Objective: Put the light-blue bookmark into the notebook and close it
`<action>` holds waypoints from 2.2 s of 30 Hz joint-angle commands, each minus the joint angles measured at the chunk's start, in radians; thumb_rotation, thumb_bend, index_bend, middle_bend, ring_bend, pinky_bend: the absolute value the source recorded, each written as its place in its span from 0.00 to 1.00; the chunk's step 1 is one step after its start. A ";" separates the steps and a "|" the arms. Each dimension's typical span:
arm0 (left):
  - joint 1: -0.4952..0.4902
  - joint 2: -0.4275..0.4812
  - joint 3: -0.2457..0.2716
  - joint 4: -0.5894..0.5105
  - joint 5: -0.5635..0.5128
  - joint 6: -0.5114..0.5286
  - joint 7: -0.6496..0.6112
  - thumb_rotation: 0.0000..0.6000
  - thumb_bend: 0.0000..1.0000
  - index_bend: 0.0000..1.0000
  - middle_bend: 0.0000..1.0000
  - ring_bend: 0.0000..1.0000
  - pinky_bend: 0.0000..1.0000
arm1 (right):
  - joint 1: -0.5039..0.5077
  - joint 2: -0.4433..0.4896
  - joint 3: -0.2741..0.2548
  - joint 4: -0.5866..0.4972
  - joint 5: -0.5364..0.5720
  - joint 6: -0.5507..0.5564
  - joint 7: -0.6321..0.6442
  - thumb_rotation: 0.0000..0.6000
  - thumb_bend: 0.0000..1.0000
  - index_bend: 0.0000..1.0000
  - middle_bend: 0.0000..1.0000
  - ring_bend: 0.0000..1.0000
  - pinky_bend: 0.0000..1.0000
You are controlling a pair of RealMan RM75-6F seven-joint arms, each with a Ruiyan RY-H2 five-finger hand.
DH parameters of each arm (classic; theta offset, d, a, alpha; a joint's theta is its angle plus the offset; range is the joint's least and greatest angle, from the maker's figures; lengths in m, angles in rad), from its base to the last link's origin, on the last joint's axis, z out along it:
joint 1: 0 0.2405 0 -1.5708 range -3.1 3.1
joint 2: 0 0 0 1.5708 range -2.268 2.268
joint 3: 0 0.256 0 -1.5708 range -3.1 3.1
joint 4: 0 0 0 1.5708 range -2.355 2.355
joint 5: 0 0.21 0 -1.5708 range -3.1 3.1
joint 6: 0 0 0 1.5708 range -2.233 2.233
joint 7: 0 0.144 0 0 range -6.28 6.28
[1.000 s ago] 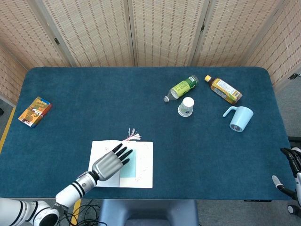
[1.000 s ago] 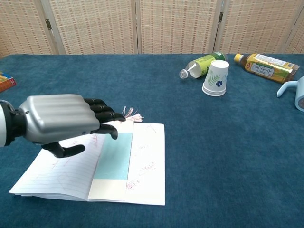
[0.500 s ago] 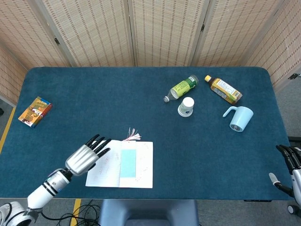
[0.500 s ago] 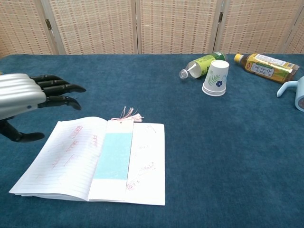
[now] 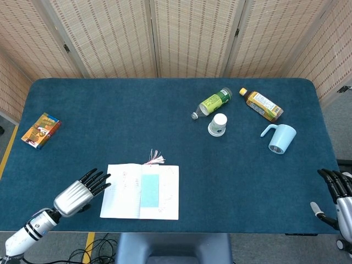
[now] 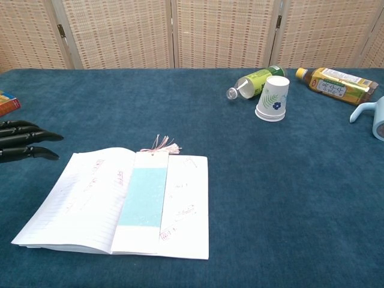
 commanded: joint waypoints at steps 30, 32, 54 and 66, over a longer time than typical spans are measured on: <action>0.058 -0.237 -0.042 0.206 0.121 -0.001 -0.110 1.00 0.21 0.11 0.00 0.00 0.09 | 0.002 -0.003 -0.009 -0.031 -0.005 -0.005 -0.040 1.00 0.16 0.14 0.18 0.14 0.20; 0.055 -0.245 -0.047 0.208 0.125 0.001 -0.112 1.00 0.21 0.11 0.00 0.00 0.09 | 0.000 -0.003 -0.009 -0.029 -0.004 -0.002 -0.039 1.00 0.16 0.14 0.18 0.14 0.20; -0.073 -0.343 -0.183 0.201 0.192 0.128 -0.143 1.00 0.21 0.18 0.00 0.00 0.09 | -0.026 -0.004 -0.008 -0.010 -0.003 0.045 -0.011 1.00 0.16 0.14 0.18 0.14 0.20; -0.252 -0.341 -0.273 0.038 0.224 -0.034 -0.002 1.00 0.21 0.17 0.00 0.00 0.09 | -0.044 -0.009 -0.003 0.016 0.010 0.071 0.023 1.00 0.15 0.14 0.18 0.14 0.20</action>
